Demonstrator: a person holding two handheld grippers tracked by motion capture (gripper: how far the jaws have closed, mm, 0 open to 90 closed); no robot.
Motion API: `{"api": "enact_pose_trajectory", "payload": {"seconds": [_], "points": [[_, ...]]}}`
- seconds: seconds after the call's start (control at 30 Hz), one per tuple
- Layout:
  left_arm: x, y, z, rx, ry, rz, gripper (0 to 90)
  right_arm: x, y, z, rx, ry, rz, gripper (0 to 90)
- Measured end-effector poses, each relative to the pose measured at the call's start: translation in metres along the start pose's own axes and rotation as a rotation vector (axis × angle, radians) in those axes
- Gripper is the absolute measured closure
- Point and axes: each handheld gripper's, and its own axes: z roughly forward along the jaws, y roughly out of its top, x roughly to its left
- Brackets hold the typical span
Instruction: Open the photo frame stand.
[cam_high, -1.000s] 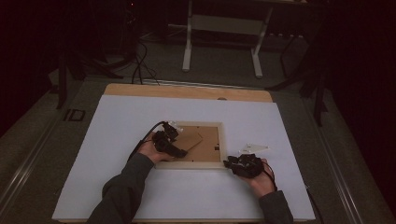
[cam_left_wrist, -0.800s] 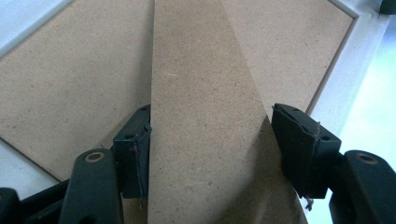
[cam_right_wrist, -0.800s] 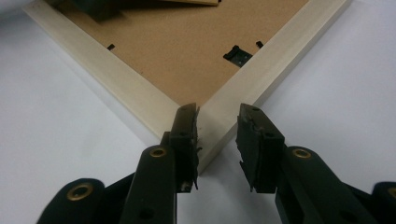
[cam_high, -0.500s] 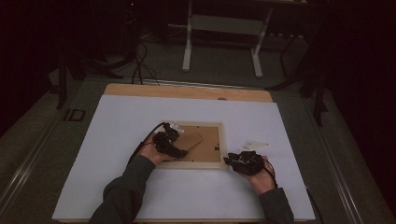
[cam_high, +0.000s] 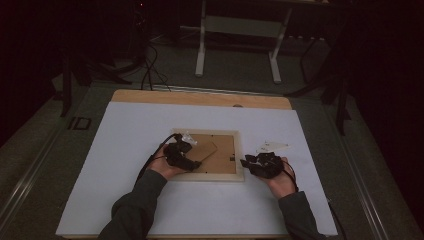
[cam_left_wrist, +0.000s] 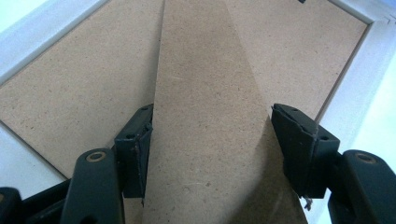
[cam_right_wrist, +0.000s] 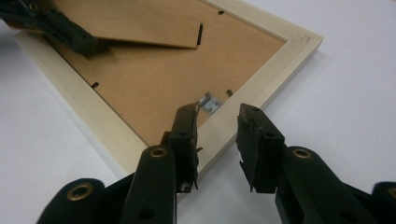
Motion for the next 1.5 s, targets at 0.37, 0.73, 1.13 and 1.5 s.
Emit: {"api": "enact_pose_trajectory", "payload": {"seconds": [0.37, 0.73, 1.13, 1.5], "points": [[-0.016, -0.001, -0.009, -0.037, 0.086, 0.059, 36.7, -0.009, 0.021, -0.003, -0.025, -0.01, -0.014, 67.3], [-0.025, -0.003, -0.013, -0.063, 0.133, 0.093, 36.7, -0.012, 0.03, 0.002, -0.022, -0.006, -0.008, 67.0], [-0.031, -0.007, -0.015, -0.088, 0.171, 0.11, 36.7, -0.021, 0.038, 0.006, -0.001, -0.023, 0.0, 64.6], [-0.038, -0.01, -0.017, -0.108, 0.206, 0.13, 36.7, -0.028, 0.044, 0.011, 0.025, -0.022, 0.013, 61.4]]}}
